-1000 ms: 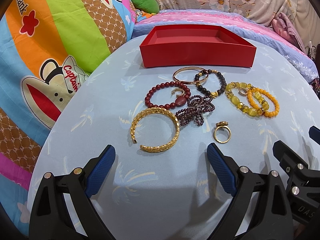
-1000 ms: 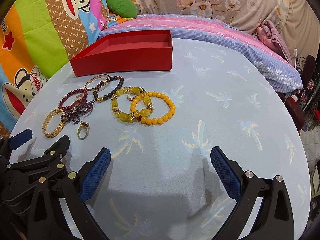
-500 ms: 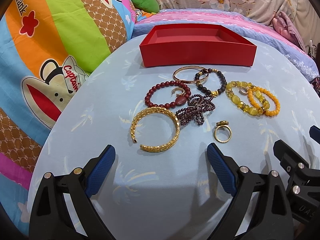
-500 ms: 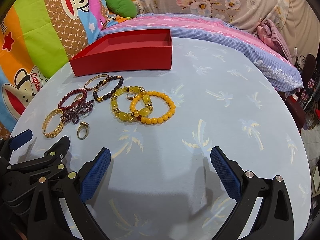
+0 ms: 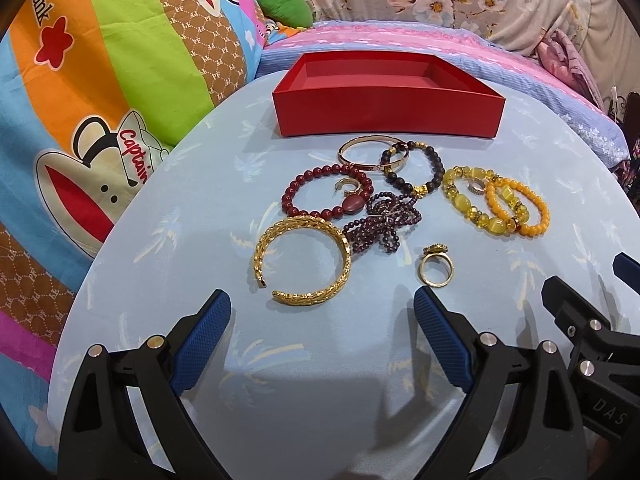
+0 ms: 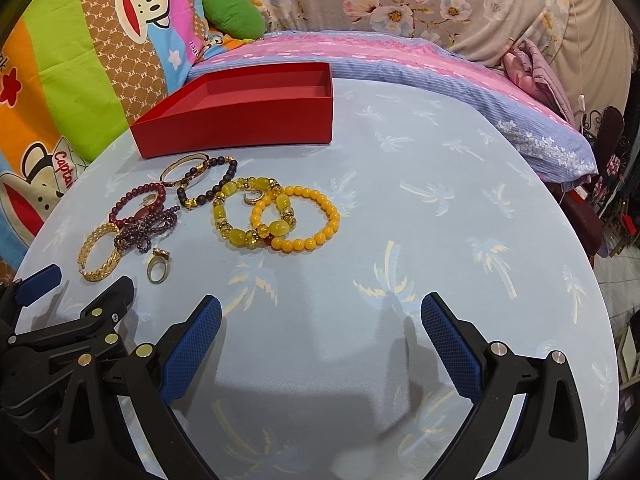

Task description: Organize jewelry

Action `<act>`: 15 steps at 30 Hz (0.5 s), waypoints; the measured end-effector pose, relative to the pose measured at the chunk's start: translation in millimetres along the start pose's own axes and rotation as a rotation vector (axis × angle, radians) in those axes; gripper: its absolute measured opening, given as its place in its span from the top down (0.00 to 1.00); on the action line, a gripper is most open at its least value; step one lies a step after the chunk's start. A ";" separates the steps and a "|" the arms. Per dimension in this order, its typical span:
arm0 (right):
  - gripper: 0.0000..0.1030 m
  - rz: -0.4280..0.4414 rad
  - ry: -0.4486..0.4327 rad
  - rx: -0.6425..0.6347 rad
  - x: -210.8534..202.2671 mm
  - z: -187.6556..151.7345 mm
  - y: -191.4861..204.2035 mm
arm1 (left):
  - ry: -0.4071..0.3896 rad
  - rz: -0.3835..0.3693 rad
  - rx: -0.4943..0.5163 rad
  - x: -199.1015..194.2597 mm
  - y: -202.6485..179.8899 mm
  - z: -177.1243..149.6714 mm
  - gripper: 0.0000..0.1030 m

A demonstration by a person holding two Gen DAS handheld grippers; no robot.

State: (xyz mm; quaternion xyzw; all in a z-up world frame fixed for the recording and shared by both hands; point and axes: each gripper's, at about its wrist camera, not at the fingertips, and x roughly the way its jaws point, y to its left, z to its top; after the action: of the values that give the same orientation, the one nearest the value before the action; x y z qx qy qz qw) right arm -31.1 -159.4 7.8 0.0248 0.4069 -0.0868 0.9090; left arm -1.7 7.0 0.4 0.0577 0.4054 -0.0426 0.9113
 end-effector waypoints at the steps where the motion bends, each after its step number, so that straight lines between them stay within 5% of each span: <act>1: 0.06 -0.003 -0.003 0.001 -0.5 0.0 -0.1 | -0.001 -0.003 0.001 -0.1 -0.2 0.0 0.14; 15: 0.06 -0.035 -0.021 -0.008 -4.6 0.5 2.1 | -0.004 -0.016 -0.008 -1.2 0.4 -0.2 0.14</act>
State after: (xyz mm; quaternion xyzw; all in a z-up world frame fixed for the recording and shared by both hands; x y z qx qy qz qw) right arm -33.3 -156.7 11.5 0.0130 0.3979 -0.1012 0.9117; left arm -2.5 7.5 1.2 0.0509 0.4043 -0.0483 0.9119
